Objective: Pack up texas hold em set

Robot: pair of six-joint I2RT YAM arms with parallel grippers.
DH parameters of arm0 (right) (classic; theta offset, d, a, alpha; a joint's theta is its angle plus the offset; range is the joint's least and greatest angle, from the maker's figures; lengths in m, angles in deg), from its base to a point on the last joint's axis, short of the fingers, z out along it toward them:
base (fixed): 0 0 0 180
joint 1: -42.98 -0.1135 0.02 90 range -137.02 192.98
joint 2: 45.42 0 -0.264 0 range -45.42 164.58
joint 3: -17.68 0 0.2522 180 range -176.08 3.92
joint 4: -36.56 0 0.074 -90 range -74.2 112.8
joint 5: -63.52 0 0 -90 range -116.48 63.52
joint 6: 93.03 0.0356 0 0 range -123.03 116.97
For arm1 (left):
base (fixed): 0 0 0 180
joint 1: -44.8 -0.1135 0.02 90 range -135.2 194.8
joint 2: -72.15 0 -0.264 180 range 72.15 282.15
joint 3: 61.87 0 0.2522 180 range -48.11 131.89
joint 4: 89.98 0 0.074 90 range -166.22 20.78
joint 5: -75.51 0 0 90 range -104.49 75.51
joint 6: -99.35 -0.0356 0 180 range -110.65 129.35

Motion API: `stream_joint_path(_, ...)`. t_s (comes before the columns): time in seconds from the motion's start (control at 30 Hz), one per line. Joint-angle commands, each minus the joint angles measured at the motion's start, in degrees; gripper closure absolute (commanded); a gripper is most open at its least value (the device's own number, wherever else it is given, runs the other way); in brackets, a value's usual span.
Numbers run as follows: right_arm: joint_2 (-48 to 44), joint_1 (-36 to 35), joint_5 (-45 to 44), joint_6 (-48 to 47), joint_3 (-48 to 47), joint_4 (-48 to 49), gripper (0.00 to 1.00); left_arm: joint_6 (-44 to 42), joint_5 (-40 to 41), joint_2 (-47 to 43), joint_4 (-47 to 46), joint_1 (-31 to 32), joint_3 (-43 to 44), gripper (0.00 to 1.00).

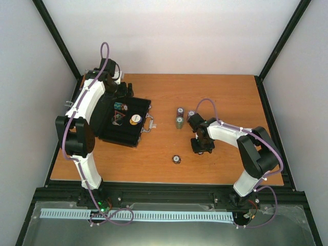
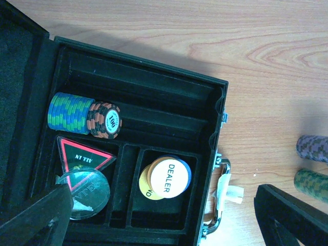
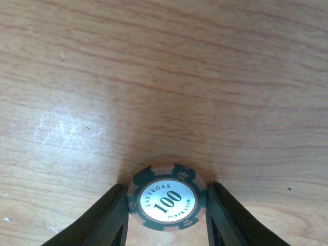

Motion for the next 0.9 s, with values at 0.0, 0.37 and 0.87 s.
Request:
stream_joint_path(0.0,3.3,-0.6,2.1,1.0,1.9,0.2,0.66,-1.4,0.7,-2.4,0.0,-0.5,0.3,0.0)
stream_joint_path(0.37,0.6,-0.7,2.1,1.0,-1.6,-2.2,0.7,-1.4,0.7,-2.9,-0.3,-0.6,-0.2,0.0)
stream_joint_path(0.87,-1.7,-0.7,3.4,0.0,-9.5,-6.3,0.7,-0.7,0.5,-3.9,-0.9,-0.6,-1.4,0.0)
